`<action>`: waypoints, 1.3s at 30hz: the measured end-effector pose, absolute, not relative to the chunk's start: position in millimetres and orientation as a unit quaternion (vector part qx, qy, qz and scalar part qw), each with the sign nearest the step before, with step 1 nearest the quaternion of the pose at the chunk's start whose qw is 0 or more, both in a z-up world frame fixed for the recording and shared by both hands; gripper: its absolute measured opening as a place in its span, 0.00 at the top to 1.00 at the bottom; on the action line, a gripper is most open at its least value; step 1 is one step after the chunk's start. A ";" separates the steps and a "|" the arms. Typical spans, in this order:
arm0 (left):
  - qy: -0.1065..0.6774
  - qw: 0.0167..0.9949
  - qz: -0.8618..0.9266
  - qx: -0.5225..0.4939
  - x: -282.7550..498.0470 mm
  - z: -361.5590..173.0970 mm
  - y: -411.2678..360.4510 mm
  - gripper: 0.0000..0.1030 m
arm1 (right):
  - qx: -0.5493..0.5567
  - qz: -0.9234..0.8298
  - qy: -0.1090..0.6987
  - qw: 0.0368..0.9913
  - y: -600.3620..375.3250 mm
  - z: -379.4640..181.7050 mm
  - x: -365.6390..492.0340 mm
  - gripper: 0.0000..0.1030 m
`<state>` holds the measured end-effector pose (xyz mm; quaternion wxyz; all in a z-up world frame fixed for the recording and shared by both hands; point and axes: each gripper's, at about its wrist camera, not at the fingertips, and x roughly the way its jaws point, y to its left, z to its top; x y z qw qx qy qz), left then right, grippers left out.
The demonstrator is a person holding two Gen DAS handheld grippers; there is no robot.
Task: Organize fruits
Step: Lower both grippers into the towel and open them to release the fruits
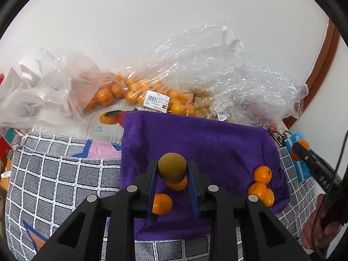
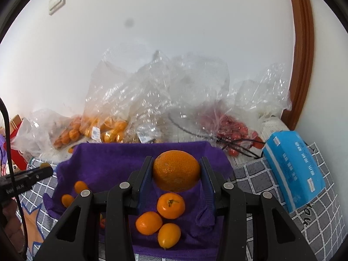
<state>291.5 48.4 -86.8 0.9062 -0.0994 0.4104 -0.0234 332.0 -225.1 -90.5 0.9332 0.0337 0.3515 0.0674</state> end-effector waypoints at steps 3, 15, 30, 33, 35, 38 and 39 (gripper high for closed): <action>0.418 0.903 -0.031 -0.097 297.2 -94.6 41.4 0.75 | 0.024 0.065 0.363 0.929 -225.0 -103.9 340.4 0.59; 0.448 0.889 -0.061 -0.076 317.9 -120.9 3.8 0.75 | 0.030 0.070 0.393 0.916 -225.7 -137.4 368.0 0.59; 0.462 0.882 -0.075 -0.058 336.4 -136.5 -19.7 0.75 | 0.026 0.091 0.417 0.904 -214.9 -161.8 384.6 0.59; 0.465 0.880 -0.077 -0.058 341.1 -139.1 -22.4 0.75 | 0.026 0.091 0.420 0.902 -213.7 -165.3 385.7 0.59; 0.466 0.880 -0.078 -0.056 342.8 -141.2 -24.4 0.75 | 0.027 0.091 0.422 0.901 -213.5 -167.1 386.7 0.59; 0.469 0.878 -0.077 -0.055 344.9 -144.3 -24.1 0.75 | 0.029 0.090 0.425 0.900 -214.8 -170.1 388.1 0.59; 0.470 0.877 -0.077 -0.056 345.7 -145.6 -23.7 0.75 | 0.028 0.090 0.426 0.900 -215.2 -170.9 388.2 0.59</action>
